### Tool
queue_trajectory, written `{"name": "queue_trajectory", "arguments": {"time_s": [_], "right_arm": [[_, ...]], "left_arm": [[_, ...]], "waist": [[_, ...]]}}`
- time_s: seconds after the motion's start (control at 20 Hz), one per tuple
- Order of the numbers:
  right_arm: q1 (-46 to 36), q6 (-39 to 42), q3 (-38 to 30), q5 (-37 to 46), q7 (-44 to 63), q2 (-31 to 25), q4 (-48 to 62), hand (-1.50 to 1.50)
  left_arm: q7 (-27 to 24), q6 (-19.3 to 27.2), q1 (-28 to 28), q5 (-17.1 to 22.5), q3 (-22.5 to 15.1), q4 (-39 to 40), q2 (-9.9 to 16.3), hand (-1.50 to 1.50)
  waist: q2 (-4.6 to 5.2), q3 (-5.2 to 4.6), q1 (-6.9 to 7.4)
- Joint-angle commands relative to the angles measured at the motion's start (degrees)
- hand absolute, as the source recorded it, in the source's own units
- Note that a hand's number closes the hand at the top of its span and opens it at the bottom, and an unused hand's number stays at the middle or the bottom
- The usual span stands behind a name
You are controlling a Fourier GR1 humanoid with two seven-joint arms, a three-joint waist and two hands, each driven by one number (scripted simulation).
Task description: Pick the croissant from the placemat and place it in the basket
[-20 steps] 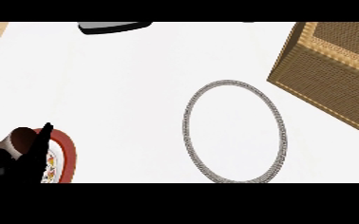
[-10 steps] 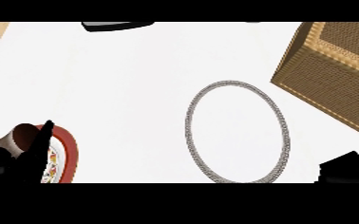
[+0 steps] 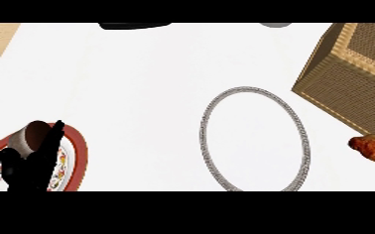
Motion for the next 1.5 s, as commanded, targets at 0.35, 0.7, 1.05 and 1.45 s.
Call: {"name": "queue_trajectory", "arguments": {"time_s": [0.35, 0.7, 1.05, 1.45], "right_arm": [[-4.29, 27.43, -16.25, -13.66, -11.86, -10.74, 34.66, 1.50], [-9.89, 35.54, -11.01, -12.60, -15.50, -9.19, 52.58, 1.50], [-19.24, 40.01, -6.25, -4.58, -21.16, -6.21, 64.76, 1.50], [-24.42, 27.79, -2.15, 15.01, -31.70, -6.78, 70.57, 1.50]], "left_arm": [[2.60, -2.14, -2.83, -1.20, -4.71, 7.40, -3.47, 0.00], [2.81, -3.88, -4.11, -1.96, -5.67, 8.99, -3.82, 0.00], [3.76, -2.67, -6.91, -3.59, -5.70, 10.09, -5.22, 0.00], [3.75, -2.82, -9.31, -4.77, -5.71, 10.84, -5.59, 0.00]], "waist": [[0.50, -0.90, 4.41], [0.94, -0.84, 7.14], [0.83, -0.81, 7.17], [1.40, -0.71, 7.92]]}}
